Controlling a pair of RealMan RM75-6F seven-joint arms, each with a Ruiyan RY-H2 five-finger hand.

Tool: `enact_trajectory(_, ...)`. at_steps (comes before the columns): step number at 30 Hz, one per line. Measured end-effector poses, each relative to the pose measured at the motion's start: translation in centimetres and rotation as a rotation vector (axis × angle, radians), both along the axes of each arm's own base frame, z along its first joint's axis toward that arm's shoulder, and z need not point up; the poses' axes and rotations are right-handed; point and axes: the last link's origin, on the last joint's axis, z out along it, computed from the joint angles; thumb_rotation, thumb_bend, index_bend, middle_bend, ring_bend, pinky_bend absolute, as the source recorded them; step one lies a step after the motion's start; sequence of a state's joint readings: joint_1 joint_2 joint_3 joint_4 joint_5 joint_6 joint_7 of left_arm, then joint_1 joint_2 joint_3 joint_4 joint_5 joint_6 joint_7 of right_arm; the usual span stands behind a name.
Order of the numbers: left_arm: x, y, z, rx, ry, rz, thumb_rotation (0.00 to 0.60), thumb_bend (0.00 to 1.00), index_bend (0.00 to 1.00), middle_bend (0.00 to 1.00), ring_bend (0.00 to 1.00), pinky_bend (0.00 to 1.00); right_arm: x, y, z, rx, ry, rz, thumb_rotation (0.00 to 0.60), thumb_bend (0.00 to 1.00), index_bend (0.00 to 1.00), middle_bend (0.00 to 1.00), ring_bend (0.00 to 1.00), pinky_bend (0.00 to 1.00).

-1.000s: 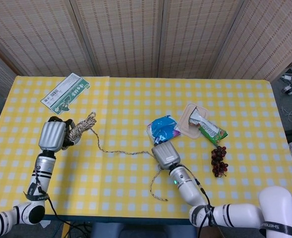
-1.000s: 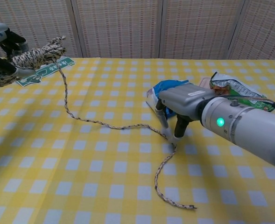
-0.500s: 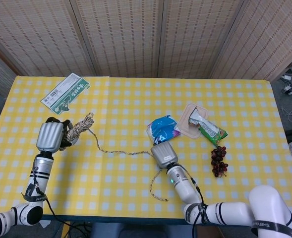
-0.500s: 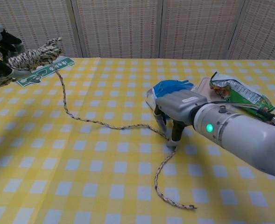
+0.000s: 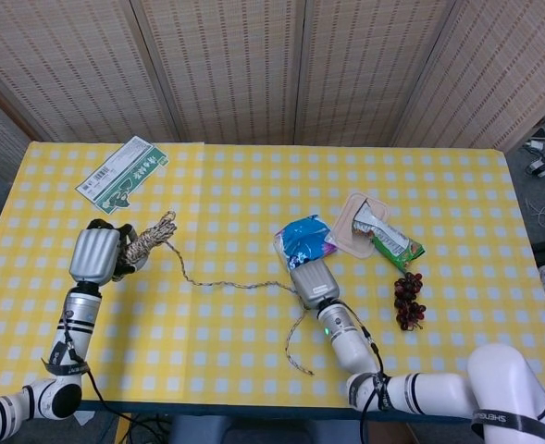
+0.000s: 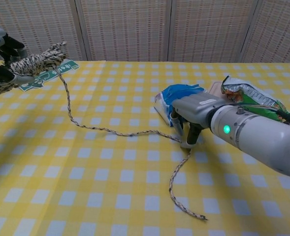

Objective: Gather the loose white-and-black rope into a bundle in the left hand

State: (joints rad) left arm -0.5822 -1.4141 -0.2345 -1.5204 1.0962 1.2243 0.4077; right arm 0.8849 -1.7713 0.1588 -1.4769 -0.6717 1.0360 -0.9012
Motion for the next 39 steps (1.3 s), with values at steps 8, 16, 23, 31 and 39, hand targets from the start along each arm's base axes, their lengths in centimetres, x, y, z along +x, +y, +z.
enact_trajectory(8,-0.2,0.1,-0.3,-0.005,0.002,0.005,0.497,0.25,0.67,0.70,0.50,0.28,0.1,-0.1,0.4,0.015,0.029,-0.004,0.600,0.29,0.58,0.37,0.30,0.41)
enact_trajectory(16,-0.3,0.1,-0.4,-0.005,0.002,0.005,0.502,0.25,0.67,0.70,0.50,0.28,0.9,-0.2,0.1,0.017,0.025,-0.009,0.600,0.19,0.57,0.37,0.30,0.41)
enact_trajectory(23,-0.4,0.0,-0.2,-0.004,0.000,0.008,0.502,0.25,0.67,0.70,0.50,0.28,1.7,-0.4,-0.1,0.009,0.039,-0.016,0.600,0.18,0.57,0.37,0.30,0.41)
enact_trajectory(31,-0.7,-0.1,-0.1,0.000,-0.002,0.013,0.506,0.25,0.67,0.70,0.50,0.28,1.5,-0.8,-0.5,-0.002,0.067,-0.034,0.600,0.20,0.57,0.36,0.30,0.41)
enact_trajectory(39,-0.8,-0.1,-0.2,-0.003,-0.002,0.013,0.503,0.25,0.67,0.70,0.50,0.28,1.5,-1.1,-0.5,-0.007,0.091,-0.044,0.600,0.21,0.56,0.36,0.30,0.41)
